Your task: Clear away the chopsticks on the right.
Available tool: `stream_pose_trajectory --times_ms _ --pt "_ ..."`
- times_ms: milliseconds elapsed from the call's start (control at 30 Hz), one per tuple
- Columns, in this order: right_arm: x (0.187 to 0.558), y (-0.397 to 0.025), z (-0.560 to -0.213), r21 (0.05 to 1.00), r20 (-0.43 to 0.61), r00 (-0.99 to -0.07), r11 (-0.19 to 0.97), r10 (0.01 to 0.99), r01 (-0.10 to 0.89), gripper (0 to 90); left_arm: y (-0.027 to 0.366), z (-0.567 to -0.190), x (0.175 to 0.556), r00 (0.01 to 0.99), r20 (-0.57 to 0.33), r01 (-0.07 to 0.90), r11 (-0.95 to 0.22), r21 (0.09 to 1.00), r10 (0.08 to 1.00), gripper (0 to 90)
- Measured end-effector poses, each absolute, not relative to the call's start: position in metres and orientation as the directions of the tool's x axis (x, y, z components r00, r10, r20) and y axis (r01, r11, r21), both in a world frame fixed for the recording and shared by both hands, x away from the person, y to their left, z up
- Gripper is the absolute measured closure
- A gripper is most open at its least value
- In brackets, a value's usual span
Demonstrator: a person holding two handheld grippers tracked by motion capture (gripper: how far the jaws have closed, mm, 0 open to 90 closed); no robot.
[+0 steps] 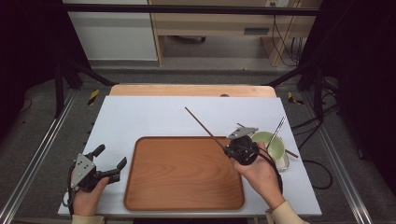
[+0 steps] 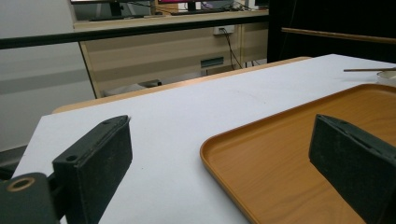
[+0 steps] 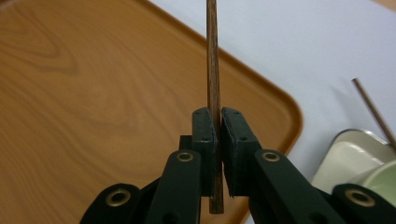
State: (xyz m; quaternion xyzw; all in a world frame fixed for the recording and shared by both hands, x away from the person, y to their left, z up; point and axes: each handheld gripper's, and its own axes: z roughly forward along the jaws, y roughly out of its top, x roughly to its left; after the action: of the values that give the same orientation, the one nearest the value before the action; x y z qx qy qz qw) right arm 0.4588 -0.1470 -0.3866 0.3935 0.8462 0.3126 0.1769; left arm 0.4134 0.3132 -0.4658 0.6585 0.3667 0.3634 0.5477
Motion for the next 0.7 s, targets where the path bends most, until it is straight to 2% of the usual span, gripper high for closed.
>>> stream_pose_trajectory --times_ms 300,700 --pt "0.431 -0.145 -0.411 0.644 -0.021 -0.621 0.486 0.783 0.591 84.8 0.312 -0.465 0.413 0.468 0.077 0.075 -0.127 0.989 0.880 5.7" --pt "0.409 -0.153 -0.427 0.624 0.031 -0.597 0.451 0.802 0.638 84.7 0.313 -0.465 0.413 0.460 0.075 0.070 -0.120 0.990 0.885 5.7"
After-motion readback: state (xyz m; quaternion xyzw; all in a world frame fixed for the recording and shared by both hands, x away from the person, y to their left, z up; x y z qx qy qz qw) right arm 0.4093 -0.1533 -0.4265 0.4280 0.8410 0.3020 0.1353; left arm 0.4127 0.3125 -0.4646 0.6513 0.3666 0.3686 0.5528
